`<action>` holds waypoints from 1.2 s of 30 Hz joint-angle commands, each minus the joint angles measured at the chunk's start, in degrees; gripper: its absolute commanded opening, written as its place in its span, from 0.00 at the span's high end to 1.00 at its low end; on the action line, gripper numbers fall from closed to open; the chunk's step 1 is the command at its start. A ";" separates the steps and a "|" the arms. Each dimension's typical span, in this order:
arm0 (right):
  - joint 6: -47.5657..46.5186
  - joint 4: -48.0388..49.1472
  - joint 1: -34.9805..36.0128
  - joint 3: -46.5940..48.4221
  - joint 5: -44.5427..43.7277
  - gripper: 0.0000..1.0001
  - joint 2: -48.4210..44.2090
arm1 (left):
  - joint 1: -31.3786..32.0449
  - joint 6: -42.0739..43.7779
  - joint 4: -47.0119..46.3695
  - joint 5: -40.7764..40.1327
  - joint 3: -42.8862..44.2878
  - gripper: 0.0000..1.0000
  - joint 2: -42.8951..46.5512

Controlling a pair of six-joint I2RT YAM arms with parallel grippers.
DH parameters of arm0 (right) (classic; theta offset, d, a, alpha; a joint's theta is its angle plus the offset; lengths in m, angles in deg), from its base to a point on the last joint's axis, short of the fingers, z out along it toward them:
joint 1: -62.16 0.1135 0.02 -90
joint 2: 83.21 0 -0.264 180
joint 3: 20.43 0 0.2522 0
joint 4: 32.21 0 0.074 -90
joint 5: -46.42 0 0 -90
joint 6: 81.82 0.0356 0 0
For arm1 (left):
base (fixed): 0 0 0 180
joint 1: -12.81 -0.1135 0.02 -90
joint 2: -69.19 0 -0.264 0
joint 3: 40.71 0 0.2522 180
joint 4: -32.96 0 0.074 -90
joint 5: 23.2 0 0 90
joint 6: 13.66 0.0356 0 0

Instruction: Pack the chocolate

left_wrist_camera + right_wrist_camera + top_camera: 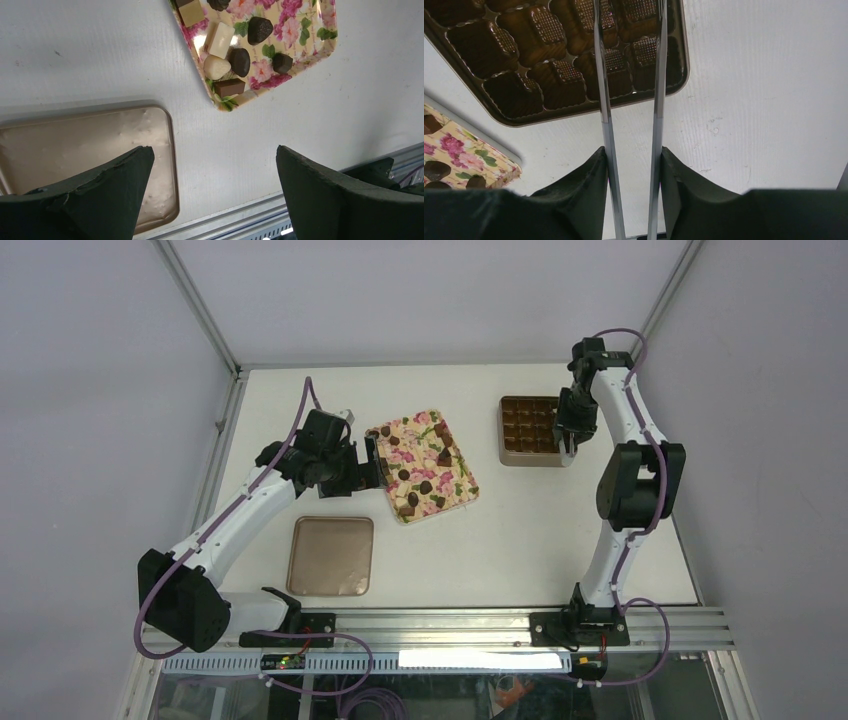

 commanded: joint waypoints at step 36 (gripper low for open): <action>4.74 3.97 28.67 -9.12 7.19 0.59 -14.23 | 0.13 0.32 -0.52 -0.47 1.95 0.01 2.31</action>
